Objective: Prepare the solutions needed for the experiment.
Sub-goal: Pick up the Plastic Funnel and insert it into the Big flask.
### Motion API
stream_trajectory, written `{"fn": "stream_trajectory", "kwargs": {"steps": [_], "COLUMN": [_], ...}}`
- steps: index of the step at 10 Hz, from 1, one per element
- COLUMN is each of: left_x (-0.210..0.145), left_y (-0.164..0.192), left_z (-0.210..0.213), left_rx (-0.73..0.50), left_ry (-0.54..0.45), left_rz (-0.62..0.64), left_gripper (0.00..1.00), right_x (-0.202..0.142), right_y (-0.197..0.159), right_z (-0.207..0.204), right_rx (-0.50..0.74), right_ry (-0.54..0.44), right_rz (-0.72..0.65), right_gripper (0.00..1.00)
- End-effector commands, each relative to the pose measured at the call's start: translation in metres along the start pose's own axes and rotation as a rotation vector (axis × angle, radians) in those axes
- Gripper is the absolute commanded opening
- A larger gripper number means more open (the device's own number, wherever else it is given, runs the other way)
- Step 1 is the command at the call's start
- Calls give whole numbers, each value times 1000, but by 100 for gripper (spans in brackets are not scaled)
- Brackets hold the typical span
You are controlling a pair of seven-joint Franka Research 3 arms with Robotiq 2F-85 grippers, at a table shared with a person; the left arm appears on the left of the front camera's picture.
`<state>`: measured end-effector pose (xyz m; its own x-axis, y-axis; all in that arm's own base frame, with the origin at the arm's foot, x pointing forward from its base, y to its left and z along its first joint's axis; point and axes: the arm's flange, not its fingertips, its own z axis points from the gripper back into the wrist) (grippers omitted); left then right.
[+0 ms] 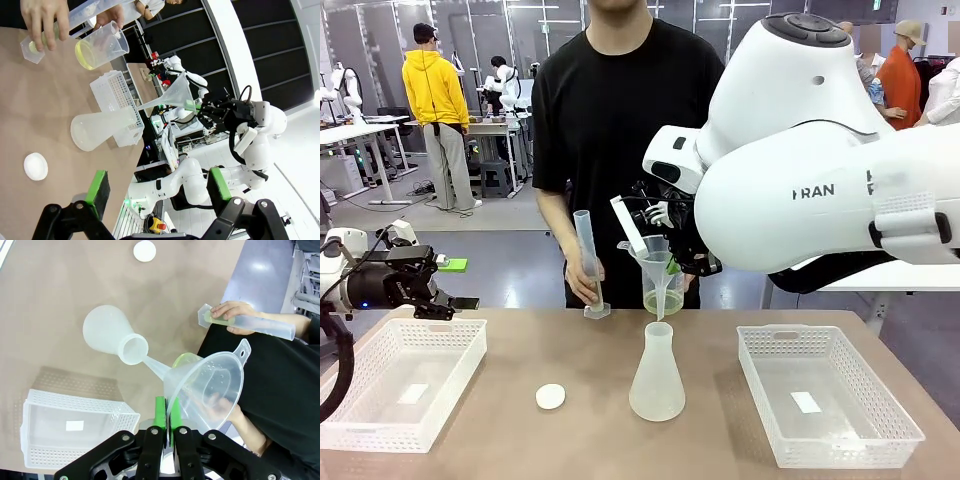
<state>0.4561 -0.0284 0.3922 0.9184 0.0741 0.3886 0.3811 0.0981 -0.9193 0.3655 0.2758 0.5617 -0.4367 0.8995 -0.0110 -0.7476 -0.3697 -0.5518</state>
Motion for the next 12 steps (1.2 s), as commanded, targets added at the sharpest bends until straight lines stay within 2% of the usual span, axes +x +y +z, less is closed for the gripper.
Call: {"fn": "stream_trajectory", "kwargs": {"steps": [1, 7, 12], "left_x": [0, 0, 0], "left_y": [0, 0, 0], "left_z": [1, 1, 1], "left_rx": [-1, -1, -1], "left_ry": [-4, -4, -4], "left_rz": [-20, -20, -20], "left_gripper": [100, 100, 100], "right_x": [-2, -4, -9], "right_y": [5, 13, 17], "right_z": [-4, -19, -43], "right_rx": [7, 21, 34], "right_ry": [-25, -66, -60], "right_rz": [-17, -34, -11], "right_gripper": [4, 4, 4]}}
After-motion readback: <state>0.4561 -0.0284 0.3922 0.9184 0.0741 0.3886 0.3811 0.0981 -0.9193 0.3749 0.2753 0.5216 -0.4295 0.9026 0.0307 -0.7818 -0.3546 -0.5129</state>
